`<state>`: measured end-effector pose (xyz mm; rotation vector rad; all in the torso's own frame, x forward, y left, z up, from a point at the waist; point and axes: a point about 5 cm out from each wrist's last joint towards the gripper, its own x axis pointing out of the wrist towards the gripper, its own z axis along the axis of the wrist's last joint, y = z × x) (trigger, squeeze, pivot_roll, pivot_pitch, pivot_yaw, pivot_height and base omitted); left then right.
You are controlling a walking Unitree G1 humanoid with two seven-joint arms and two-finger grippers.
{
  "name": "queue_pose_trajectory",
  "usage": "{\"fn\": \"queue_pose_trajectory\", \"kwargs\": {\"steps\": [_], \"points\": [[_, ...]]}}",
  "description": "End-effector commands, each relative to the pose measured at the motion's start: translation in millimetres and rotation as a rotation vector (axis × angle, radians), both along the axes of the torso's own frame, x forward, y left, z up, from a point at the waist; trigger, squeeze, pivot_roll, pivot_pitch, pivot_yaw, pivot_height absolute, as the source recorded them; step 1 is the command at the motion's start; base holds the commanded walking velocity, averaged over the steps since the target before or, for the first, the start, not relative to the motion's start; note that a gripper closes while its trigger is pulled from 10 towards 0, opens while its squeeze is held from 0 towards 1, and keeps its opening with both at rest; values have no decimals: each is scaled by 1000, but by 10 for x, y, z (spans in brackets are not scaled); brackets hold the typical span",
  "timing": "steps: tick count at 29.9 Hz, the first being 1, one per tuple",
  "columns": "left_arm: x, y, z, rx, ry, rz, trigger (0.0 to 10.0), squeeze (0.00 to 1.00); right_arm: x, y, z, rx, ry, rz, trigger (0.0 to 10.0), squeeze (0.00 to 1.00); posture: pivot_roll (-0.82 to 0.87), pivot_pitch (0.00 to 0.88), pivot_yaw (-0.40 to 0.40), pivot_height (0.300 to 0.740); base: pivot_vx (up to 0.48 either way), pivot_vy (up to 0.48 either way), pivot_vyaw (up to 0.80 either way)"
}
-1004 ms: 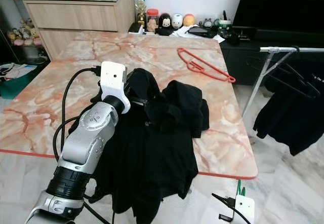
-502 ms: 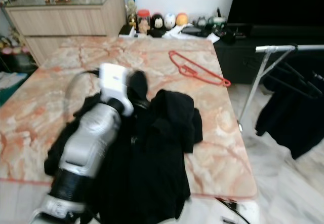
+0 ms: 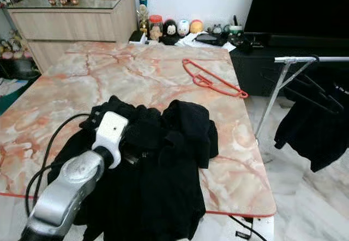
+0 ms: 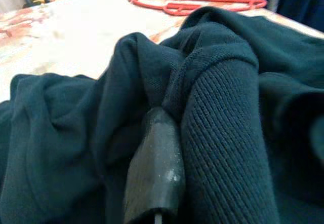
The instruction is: Hang hanger
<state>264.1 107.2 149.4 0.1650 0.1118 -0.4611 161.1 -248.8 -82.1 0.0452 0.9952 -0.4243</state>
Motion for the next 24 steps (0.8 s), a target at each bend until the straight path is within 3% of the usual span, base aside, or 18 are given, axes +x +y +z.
{"fn": "queue_pose_trajectory", "kwargs": {"steps": [1,2,3,4,10,15,18,22,24], "points": [[-84,48,46,7,-37,10,10000,0,1,-14,5,-5,-1,-2,10000,0,82,0,-29,740,0,0,0],[-109,63,45,12,-40,13,10000,0,1,-14,5,-5,-1,-2,10000,0,82,0,-29,740,0,0,0],[-148,84,44,1,-33,29,10000,427,2,-16,6,-5,-1,-2,10000,0,82,0,-30,740,0,0,0],[-172,98,43,-8,-27,40,10000,1000,4,-17,7,-5,-2,-2,10000,0,82,0,-30,740,0,0,0],[-313,120,89,-44,-20,19,10000,1000,8,-21,10,-7,-1,1,10000,0,85,0,-33,740,0,0,0],[-367,120,95,-17,-25,-20,10000,1000,8,-24,10,-8,1,4,10000,0,86,0,-36,740,0,0,0],[-364,202,105,104,-67,-22,10000,1000,6,-27,10,-9,2,6,10000,0,88,0,-38,740,0,0,0],[-264,330,191,148,-136,75,10000,1000,4,-31,11,-11,3,7,10000,0,90,0,-40,740,0,0,0],[-253,325,219,234,-189,52,10000,1000,4,-32,11,-12,4,9,10000,0,90,0,-40,740,0,0,0]]}}
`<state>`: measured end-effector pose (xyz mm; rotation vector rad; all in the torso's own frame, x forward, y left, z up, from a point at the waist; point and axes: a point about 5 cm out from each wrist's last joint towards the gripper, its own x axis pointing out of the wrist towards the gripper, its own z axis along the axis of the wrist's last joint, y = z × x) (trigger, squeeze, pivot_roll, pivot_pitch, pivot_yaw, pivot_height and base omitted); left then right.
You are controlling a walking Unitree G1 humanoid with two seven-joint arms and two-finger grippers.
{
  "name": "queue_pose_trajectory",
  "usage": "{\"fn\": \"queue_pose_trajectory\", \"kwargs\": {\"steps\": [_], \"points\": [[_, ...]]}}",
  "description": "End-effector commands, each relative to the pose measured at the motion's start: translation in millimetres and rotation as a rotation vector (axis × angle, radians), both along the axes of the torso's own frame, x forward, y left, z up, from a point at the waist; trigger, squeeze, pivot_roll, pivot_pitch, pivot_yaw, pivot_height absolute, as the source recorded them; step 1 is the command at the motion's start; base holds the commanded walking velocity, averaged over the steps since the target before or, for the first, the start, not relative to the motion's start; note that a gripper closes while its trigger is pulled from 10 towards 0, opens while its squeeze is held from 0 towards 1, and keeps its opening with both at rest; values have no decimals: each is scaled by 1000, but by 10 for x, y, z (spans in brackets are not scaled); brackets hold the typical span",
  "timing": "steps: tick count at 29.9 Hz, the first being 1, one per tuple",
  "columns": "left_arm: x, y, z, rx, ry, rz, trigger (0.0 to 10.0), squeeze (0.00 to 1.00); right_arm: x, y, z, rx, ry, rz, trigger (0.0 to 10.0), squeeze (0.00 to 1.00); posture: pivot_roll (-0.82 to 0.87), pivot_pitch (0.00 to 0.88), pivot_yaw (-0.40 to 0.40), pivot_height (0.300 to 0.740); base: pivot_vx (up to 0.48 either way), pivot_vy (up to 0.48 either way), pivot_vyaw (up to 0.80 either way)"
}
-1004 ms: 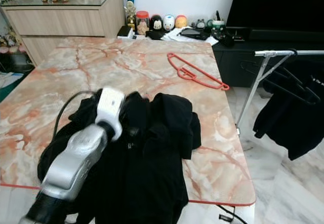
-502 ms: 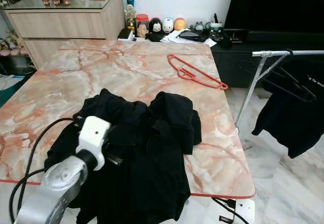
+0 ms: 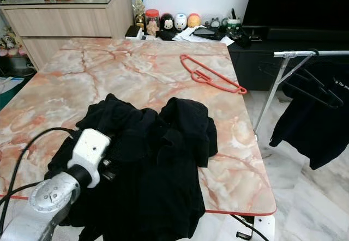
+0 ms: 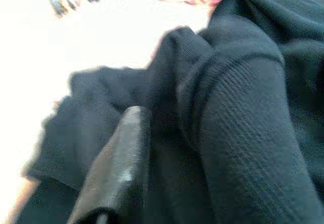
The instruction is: Hang hanger
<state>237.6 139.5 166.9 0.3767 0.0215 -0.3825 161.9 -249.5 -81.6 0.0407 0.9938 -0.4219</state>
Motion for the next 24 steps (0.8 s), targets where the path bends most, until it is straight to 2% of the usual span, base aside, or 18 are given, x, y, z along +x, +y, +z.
{"fn": "queue_pose_trajectory", "kwargs": {"steps": [1,4,7,8,9,11,12,13,16,19,22,23,24], "points": [[12,-1,44,70,-54,-9,10000,1000,-3,-25,6,-9,5,5,10000,0,90,0,-40,740,0,0,0],[-34,-57,1,68,-13,-72,10000,1000,-6,-26,5,-10,5,5,10000,0,87,0,-39,740,0,0,0],[-126,-95,-51,101,35,-172,10000,1000,-6,-28,6,-9,4,3,10000,0,86,0,-40,740,0,0,0],[-190,-94,-70,140,49,-237,10000,1000,-4,-30,7,-10,4,4,10000,0,92,0,-44,740,0,0,0],[-190,-94,-70,140,49,-237,10000,1000,-4,-30,7,-10,4,4,10000,0,92,0,-44,740,0,0,0],[-252,-70,-94,215,58,-301,10000,1000,-2,-32,9,-9,3,4,10000,0,97,0,-47,740,0,0,0],[-252,-70,-94,215,58,-301,10000,1000,-2,-32,9,-9,3,4,10000,0,97,0,-47,740,0,0,0],[-312,-57,-82,191,90,-355,10000,1000,1,-34,10,-9,2,5,10000,0,98,0,-48,740,0,0,0],[-337,-63,-19,26,131,-369,10000,1000,2,-36,12,-9,2,5,10000,0,98,0,-48,740,0,0,0],[-321,-49,-8,-1,121,-350,10000,1000,2,-36,12,-10,2,4,10000,0,98,0,-48,740,0,0,0],[-270,-16,16,-69,101,-291,10000,1000,7,-41,15,-11,2,4,10000,0,94,0,-50,740,0,0,0],[-220,19,23,-96,86,-224,10000,0,7,-42,15,-11,2,5,10000,0,94,0,-50,740,0,0,0],[-140,76,26,-120,62,-116,10000,0,8,-43,16,-11,2,5,10000,0,96,0,-53,740,0,0,0]]}}
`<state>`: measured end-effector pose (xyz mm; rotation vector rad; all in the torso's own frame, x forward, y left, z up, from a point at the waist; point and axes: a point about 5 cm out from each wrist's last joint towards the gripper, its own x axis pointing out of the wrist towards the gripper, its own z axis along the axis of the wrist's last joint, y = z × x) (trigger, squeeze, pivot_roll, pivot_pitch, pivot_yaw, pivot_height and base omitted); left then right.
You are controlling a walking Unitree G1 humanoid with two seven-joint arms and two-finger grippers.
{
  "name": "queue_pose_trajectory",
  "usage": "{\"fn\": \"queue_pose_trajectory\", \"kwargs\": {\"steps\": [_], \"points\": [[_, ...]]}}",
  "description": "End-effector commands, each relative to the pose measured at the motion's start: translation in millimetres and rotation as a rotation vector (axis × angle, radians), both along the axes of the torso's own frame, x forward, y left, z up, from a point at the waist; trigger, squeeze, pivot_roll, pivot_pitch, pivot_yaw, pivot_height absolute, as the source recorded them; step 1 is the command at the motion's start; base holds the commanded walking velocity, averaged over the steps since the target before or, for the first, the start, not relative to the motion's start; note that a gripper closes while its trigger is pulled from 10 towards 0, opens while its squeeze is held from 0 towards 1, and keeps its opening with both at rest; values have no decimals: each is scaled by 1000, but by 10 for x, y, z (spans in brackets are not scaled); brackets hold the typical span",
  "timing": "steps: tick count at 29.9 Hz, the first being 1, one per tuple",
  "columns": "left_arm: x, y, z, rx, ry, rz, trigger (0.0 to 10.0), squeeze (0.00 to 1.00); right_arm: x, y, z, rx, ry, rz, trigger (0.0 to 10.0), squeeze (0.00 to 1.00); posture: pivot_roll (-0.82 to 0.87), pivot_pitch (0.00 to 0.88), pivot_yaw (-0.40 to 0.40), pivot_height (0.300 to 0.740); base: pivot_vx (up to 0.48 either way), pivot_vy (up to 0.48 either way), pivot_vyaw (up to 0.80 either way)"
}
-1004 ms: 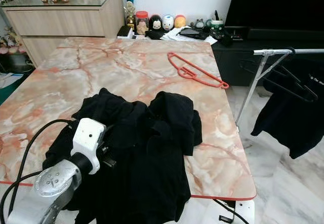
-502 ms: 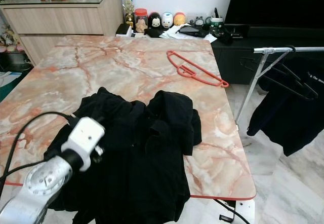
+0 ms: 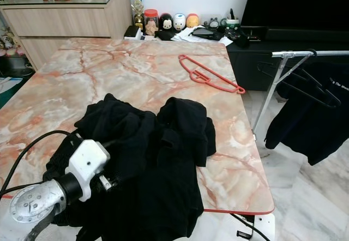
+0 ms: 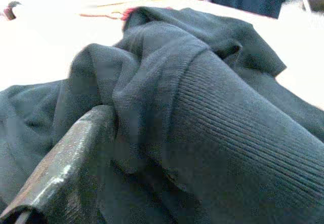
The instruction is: Hang hanger
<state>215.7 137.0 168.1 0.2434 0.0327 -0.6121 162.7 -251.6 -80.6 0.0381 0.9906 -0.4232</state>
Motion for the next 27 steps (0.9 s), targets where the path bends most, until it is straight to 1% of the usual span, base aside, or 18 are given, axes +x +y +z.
{"fn": "queue_pose_trajectory", "kwargs": {"steps": [1,2,3,5,8,9,12,13,14,15,16,18,22,23,24,25,26,27], "points": [[127,122,28,-22,-30,169,10000,0,0,-23,7,-8,5,5,10000,0,96,0,-53,740,0,0,0],[152,133,40,-41,-41,204,10000,0,1,-24,7,-8,5,6,10000,0,96,0,-53,740,0,0,0],[202,106,65,-148,-10,264,10000,0,1,-24,8,-9,5,7,10000,0,96,0,-53,740,0,0,0],[261,36,89,-210,2,299,10000,0,4,-28,10,-11,5,9,10000,0,97,0,-57,740,0,0,0],[304,-109,73,-198,25,273,10000,0,7,-25,10,-11,6,11,10000,0,92,0,-53,740,0,0,0],[260,-241,28,-96,26,159,10000,0,6,-23,9,-11,6,10,10000,0,86,0,-51,740,0,0,0],[118,-366,-57,-27,81,-24,10000,0,5,-20,8,-10,4,7,10000,0,85,0,-48,740,0,0,0],[118,-366,-57,-27,81,-24,10000,0,5,-20,8,-10,4,7,10000,0,85,0,-48,740,0,0,0],[-17,-372,-119,43,132,-153,10000,0,4,-18,7,-8,4,6,10000,0,85,0,-48,740,0,0,0],[-17,-372,-119,43,132,-153,10000,0,4,-18,7,-8,4,6,10000,0,85,0,-48,740,0,0,0],[-152,-340,-159,78,188,-259,10000,0,4,-17,7,-7,3,5,10000,0,85,0,-48,740,0,0,0],[-229,-283,-166,61,231,-298,10000,0,4,-16,7,-5,2,4,10000,0,85,0,-48,740,0,0,0],[-148,-178,-94,-28,190,-207,10000,0,5,-17,7,-4,1,3,10000,0,95,0,-49,740,0,0,0],[-5,-105,1,-151,130,-80,10000,0,6,-16,7,-4,0,2,10000,0,97,0,-50,740,0,0,0],[-5,-105,1,-151,130,-80,10000,0,6,-16,7,-4,0,2,10000,0,97,0,-50,740,0,0,0],[104,-27,56,-229,86,35,10000,0,6,-15,7,-4,0,1,10000,0,97,0,-50,740,0,0,0],[202,60,72,-263,58,165,10000,0,6,-15,7,-5,1,2,10000,0,97,0,-50,740,0,0,0],[235,91,78,-267,43,214,10000,0,6,-16,7,-6,1,3,10000,0,97,0,-50,740,0,0,0]]}}
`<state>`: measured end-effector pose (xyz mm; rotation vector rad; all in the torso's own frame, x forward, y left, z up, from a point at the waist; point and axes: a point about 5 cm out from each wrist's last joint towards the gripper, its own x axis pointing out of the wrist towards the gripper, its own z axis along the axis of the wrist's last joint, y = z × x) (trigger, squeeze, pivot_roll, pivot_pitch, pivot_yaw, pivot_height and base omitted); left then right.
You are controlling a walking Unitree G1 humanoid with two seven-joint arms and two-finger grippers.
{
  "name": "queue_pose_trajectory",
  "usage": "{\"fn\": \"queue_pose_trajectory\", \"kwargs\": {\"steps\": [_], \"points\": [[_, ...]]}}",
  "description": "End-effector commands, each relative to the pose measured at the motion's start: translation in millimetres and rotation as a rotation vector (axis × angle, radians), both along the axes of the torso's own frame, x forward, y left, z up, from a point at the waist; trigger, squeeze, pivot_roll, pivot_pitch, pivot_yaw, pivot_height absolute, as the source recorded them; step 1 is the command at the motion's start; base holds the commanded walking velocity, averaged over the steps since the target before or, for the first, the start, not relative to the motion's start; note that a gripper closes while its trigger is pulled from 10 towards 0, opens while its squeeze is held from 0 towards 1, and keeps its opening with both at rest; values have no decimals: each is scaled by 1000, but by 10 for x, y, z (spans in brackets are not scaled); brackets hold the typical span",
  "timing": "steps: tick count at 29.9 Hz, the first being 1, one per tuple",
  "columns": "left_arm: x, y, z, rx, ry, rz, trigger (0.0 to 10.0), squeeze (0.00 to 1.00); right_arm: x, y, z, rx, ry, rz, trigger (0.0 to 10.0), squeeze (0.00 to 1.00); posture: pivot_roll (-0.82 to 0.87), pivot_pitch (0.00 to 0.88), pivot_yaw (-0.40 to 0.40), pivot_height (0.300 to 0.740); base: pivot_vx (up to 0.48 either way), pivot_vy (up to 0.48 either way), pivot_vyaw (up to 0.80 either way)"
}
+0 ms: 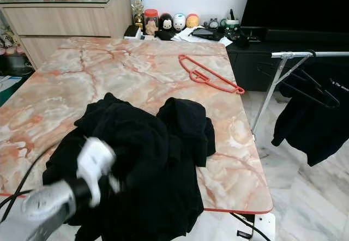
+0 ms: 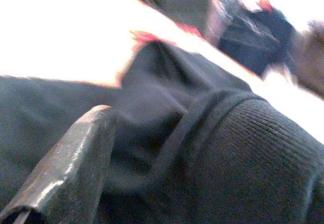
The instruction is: Hang hanger
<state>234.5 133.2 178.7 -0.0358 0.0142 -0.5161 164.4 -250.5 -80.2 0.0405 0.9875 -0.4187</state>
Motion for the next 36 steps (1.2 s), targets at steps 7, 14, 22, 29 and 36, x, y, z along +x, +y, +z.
{"fn": "queue_pose_trajectory", "kwargs": {"steps": [7,14,22,29,36], "points": [[99,43,-141,68,83,170,10000,0,-10,-33,6,-12,6,2,10000,0,93,0,-51,740,0,0,0],[-390,-275,-268,133,191,-394,10000,0,-12,-30,4,-10,6,3,10000,0,94,0,-52,740,0,0,0],[316,189,124,-141,-37,427,10000,0,-12,-30,4,-10,6,2,10000,0,94,0,-52,740,0,0,0],[-236,-442,-198,118,123,-332,10000,0,-11,-26,3,-8,5,0,10000,0,90,0,-49,740,0,0,0],[-96,-360,-33,-8,33,-194,10000,0,-10,-30,5,-8,5,1,10000,0,91,0,-52,740,0,0,0]]}}
